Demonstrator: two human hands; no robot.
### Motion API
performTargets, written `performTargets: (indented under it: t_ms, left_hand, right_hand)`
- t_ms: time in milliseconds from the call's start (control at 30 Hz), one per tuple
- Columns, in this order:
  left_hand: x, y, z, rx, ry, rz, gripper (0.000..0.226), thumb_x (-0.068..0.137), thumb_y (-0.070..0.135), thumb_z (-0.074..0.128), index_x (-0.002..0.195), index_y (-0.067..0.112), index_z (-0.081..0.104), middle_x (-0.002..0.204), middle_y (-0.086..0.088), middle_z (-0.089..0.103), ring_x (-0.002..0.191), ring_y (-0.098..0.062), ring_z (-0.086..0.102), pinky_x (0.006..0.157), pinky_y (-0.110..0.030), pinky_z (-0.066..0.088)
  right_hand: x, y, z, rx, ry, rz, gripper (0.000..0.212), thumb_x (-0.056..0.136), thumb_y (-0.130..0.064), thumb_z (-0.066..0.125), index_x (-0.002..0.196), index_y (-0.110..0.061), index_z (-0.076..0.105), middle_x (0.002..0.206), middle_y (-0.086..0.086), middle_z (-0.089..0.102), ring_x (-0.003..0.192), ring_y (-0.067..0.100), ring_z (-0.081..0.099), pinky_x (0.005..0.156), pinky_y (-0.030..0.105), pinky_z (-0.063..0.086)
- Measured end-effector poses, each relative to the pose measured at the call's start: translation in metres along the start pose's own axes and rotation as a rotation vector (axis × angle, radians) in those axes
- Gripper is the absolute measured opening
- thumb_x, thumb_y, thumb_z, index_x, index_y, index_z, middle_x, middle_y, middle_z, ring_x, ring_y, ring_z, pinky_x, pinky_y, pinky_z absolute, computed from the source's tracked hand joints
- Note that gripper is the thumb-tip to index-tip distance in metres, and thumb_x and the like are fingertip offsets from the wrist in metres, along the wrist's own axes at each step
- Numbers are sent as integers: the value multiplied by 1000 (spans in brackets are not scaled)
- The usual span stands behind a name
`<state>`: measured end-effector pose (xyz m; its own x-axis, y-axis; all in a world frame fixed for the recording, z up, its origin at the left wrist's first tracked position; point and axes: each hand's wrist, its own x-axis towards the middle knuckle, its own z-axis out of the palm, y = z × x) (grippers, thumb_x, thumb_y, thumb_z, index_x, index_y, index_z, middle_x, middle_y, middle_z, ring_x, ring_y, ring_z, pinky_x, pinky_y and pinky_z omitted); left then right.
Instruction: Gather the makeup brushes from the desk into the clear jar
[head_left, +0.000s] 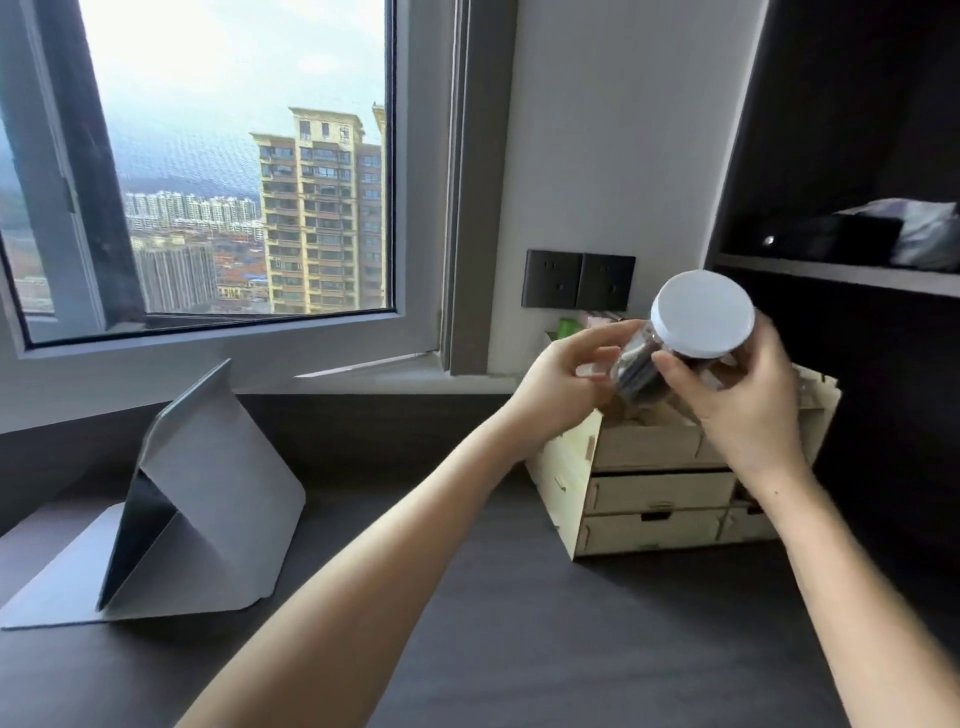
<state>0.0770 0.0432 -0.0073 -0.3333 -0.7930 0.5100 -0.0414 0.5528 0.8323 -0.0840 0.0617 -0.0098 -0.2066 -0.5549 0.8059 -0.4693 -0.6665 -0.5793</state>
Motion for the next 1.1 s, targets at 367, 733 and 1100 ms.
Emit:
performTargets:
  t_ms: [367,733,1100]
  left_hand:
    - [54,-25,29,157,48,-167,57,77,-12,37,123,16,58,122,-4,64,104,-15,56,93,-35,49]
    - [74,-51,38,416,-51,-325,45,85,5,40,125,17,58,123,-8,64,109,-28,59,94,-41,50]
    - [48,-43,5,214,40,-313,58,77,-16,35,125,7,56,125,-10,63,115,-21,55,94,-35,46]
  right_hand:
    - [33,65,3,-171,73,135,59,72,-32,77,118,-6,53,117,9,63,104,19,58,85,29,47]
    - [57,92,22,-641,-67,267,68,67,-58,70,97,2,60,100,25,66,91,37,62,63,29,35]
    - [39,67,22,-897,-5,198,63,79,-46,65,113,5,48,99,30,65,91,45,63,69,44,49]
